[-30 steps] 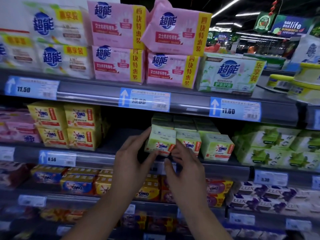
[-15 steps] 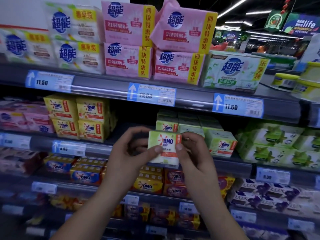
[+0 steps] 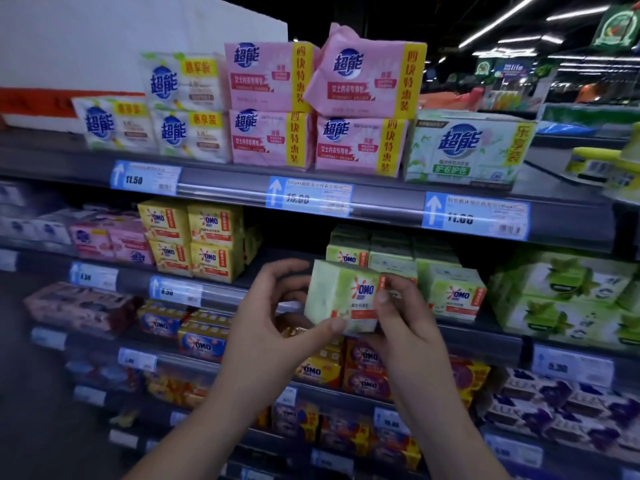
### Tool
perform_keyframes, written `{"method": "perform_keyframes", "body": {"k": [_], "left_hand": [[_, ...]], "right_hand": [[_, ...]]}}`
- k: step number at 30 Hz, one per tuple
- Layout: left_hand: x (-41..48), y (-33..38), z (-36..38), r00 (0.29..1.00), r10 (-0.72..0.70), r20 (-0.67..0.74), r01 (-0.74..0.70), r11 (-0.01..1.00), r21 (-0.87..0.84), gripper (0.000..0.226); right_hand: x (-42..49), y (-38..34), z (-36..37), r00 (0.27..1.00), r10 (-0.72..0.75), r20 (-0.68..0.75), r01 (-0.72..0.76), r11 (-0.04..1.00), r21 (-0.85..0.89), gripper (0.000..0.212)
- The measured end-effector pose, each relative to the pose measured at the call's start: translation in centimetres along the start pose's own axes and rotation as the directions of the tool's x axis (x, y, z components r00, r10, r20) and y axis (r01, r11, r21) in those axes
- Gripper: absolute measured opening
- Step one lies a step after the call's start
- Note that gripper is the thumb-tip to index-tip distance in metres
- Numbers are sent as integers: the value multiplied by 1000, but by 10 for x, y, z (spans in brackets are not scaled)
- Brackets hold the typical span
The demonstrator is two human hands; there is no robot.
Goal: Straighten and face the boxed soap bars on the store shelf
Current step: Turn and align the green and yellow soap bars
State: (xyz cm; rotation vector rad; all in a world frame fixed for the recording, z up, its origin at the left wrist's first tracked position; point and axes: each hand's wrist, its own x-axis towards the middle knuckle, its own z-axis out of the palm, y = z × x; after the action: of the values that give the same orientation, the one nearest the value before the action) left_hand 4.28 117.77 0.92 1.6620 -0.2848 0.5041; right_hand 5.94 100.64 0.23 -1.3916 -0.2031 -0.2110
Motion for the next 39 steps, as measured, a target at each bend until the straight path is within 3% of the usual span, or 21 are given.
{"method": "perform_keyframes", "body": {"k": [4, 8, 11, 15, 18, 24, 31, 34, 39], "left_hand": [[1, 0, 1, 995, 99, -18, -98, 995, 27, 72], [12, -6, -7, 993, 118, 1, -118, 993, 11, 57], [19, -18, -17, 995, 91, 42, -92, 996, 14, 35], [28, -29, -27, 994, -2, 106, 13, 995, -103, 44], [38, -39, -36, 989, -38, 142, 69, 973, -220, 39], [55, -49, -49, 950, -55, 308, 169, 918, -357, 33], [57, -43, -54, 931, -6, 365, 124, 946, -299, 52], [54, -39, -49, 938, 66, 339, 15, 973, -229, 54], [56, -37, -45, 954, 63, 293, -9, 983, -184, 51]], "right_hand": [[-2, -1, 6, 994, 110, 1, -110, 992, 65, 28], [2, -2, 13, 995, 95, -27, -93, 993, 71, 27], [6, -3, 20, 995, 15, -102, -14, 1000, 10, 26], [5, -4, 35, 974, -185, -130, 155, 966, -209, 8], [4, 2, 46, 968, -238, -78, 209, 939, -274, 22], [4, 10, 57, 989, -149, 18, 149, 970, -192, 29], [9, 6, 59, 982, 11, -188, -42, 986, -163, 23], [11, 10, 65, 952, 166, -259, -176, 984, -16, 25], [8, 15, 59, 947, 216, -236, -204, 976, 73, 19]]}}
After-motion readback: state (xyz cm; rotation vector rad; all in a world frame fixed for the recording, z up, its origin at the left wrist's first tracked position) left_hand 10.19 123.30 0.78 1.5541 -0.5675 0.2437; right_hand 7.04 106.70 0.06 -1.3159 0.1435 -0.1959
